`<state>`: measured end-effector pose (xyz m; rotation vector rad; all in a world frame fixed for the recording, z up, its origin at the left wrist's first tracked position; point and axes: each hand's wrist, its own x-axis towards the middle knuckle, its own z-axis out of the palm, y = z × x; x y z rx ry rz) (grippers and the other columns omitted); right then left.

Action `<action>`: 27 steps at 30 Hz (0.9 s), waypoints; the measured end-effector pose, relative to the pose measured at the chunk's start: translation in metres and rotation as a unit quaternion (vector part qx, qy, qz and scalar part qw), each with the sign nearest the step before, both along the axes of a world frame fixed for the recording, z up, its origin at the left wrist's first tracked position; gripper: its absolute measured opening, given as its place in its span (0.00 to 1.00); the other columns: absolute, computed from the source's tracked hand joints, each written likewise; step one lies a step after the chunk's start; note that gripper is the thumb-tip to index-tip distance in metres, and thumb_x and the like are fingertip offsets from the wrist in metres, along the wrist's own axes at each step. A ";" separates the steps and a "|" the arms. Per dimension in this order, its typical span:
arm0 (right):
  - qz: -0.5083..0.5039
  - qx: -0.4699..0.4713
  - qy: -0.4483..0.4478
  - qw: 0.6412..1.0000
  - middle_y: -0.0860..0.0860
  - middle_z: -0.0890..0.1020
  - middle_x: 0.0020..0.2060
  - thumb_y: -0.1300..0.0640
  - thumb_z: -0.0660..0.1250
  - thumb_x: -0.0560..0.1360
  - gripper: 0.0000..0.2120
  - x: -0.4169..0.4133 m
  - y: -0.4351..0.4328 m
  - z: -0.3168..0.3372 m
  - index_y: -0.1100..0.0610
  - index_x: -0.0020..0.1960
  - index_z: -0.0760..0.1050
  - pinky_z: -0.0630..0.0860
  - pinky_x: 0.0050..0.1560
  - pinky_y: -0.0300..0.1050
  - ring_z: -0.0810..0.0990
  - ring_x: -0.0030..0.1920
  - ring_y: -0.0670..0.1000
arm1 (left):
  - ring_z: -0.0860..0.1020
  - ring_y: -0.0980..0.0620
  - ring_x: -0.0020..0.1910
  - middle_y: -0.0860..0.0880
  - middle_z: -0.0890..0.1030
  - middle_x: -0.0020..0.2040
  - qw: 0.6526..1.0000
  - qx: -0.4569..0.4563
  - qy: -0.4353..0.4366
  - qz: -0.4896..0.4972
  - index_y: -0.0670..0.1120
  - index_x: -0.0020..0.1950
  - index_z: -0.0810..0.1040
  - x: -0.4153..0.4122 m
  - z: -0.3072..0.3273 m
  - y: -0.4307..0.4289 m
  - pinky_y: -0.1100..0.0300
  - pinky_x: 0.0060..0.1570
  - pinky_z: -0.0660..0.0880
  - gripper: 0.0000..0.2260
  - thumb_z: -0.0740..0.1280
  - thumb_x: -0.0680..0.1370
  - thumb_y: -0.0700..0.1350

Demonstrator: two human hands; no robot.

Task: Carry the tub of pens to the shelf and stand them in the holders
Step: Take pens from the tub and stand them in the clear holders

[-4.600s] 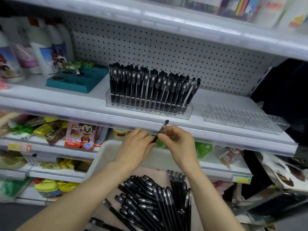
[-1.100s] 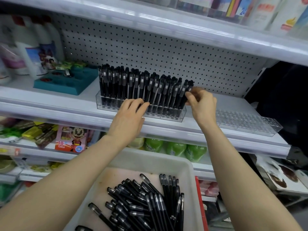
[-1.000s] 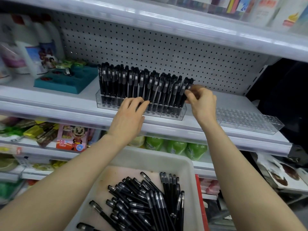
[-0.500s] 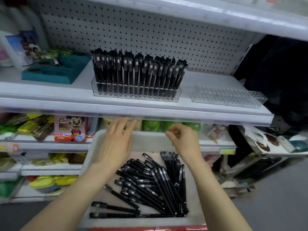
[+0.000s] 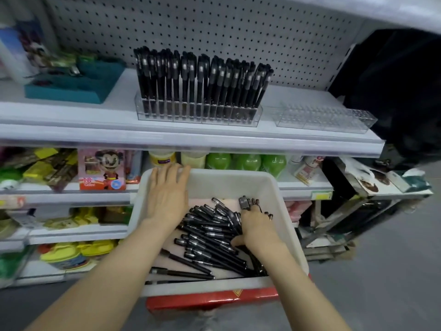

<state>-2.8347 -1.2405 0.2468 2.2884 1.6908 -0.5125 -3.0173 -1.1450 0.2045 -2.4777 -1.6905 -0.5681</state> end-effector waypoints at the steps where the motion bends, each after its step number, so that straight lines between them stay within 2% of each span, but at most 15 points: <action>1: -0.002 -0.008 0.010 1.000 0.58 0.69 0.64 0.48 0.77 0.69 0.32 0.001 0.007 0.001 0.62 0.65 0.70 0.73 0.61 0.48 0.75 0.62 0.58 | 0.63 0.42 0.70 0.42 0.70 0.69 1.000 0.003 -0.002 0.000 0.45 0.74 0.66 -0.001 -0.001 0.001 0.43 0.74 0.56 0.33 0.72 0.70 0.41; 4: 0.008 -0.007 0.023 1.000 0.59 0.72 0.63 0.46 0.77 0.68 0.34 0.002 0.026 0.003 0.63 0.65 0.70 0.74 0.59 0.50 0.76 0.61 0.59 | 0.64 0.42 0.70 0.43 0.71 0.68 1.000 -0.001 -0.009 0.013 0.46 0.74 0.66 -0.001 -0.001 0.002 0.42 0.73 0.56 0.31 0.71 0.72 0.41; 9: 0.038 0.093 0.020 0.995 0.56 0.81 0.49 0.45 0.73 0.72 0.19 0.006 0.041 0.000 0.60 0.51 0.76 0.77 0.47 0.49 0.80 0.48 0.57 | 0.64 0.43 0.70 0.44 0.71 0.69 0.999 -0.014 -0.036 0.013 0.48 0.74 0.67 -0.004 0.000 0.005 0.44 0.75 0.54 0.31 0.70 0.71 0.40; 12: 0.057 0.152 0.012 0.987 0.56 0.78 0.54 0.44 0.69 0.75 0.22 0.003 0.044 0.001 0.60 0.59 0.75 0.77 0.52 0.52 0.79 0.53 0.58 | 0.64 0.43 0.69 0.45 0.72 0.68 0.999 -0.008 -0.051 0.000 0.47 0.73 0.69 -0.004 0.002 0.003 0.43 0.74 0.56 0.31 0.70 0.70 0.37; 14: 0.129 0.172 -0.034 0.976 0.54 0.75 0.59 0.41 0.66 0.76 0.27 -0.003 0.039 0.000 0.57 0.67 0.71 0.75 0.56 0.51 0.76 0.59 0.57 | 0.65 0.42 0.68 0.44 0.73 0.67 0.998 -0.007 -0.057 -0.019 0.47 0.72 0.70 -0.006 0.002 0.005 0.43 0.73 0.57 0.32 0.70 0.68 0.36; 15: 0.184 0.190 -0.035 0.964 0.53 0.74 0.61 0.40 0.66 0.75 0.28 -0.006 0.035 -0.001 0.54 0.69 0.69 0.74 0.57 0.50 0.74 0.61 0.56 | 0.66 0.42 0.67 0.44 0.73 0.66 0.998 -0.008 -0.055 -0.028 0.46 0.72 0.70 -0.009 0.001 0.007 0.43 0.72 0.57 0.33 0.70 0.67 0.35; 17: 0.322 0.215 0.033 0.922 0.52 0.75 0.62 0.38 0.67 0.74 0.29 -0.013 0.022 -0.004 0.51 0.70 0.70 0.73 0.60 0.50 0.73 0.63 0.55 | 0.67 0.41 0.66 0.43 0.73 0.65 0.998 -0.009 -0.045 -0.042 0.46 0.72 0.70 -0.013 0.000 0.010 0.44 0.72 0.58 0.35 0.70 0.65 0.34; 20: 0.485 0.191 0.088 0.849 0.51 0.73 0.66 0.34 0.66 0.72 0.31 -0.026 0.005 -0.018 0.47 0.70 0.70 0.69 0.68 0.51 0.70 0.68 0.54 | 0.68 0.41 0.64 0.44 0.74 0.64 0.998 0.002 -0.040 -0.045 0.46 0.71 0.71 -0.015 -0.001 0.011 0.43 0.70 0.61 0.34 0.69 0.64 0.33; 22: 0.543 0.147 0.086 0.822 0.52 0.71 0.69 0.35 0.66 0.72 0.30 -0.040 0.000 -0.032 0.46 0.71 0.69 0.66 0.70 0.52 0.66 0.72 0.55 | 0.69 0.40 0.63 0.44 0.75 0.63 0.998 0.010 -0.045 -0.041 0.46 0.70 0.72 -0.013 -0.001 0.009 0.42 0.69 0.62 0.33 0.67 0.65 0.32; 24: 0.578 0.123 0.089 0.802 0.52 0.70 0.70 0.40 0.68 0.73 0.28 -0.053 -0.002 -0.042 0.45 0.71 0.70 0.66 0.69 0.54 0.64 0.73 0.57 | 0.69 0.41 0.63 0.44 0.75 0.63 0.998 0.012 -0.046 -0.036 0.47 0.70 0.72 -0.012 -0.001 0.008 0.42 0.69 0.62 0.32 0.66 0.65 0.32; 27: 0.594 0.110 0.077 0.793 0.52 0.71 0.70 0.44 0.69 0.73 0.27 -0.063 0.000 -0.051 0.43 0.71 0.71 0.66 0.68 0.56 0.64 0.73 0.59 | 0.69 0.41 0.64 0.45 0.74 0.64 0.999 0.014 -0.036 -0.033 0.48 0.71 0.71 -0.015 -0.002 0.007 0.43 0.70 0.61 0.33 0.67 0.66 0.32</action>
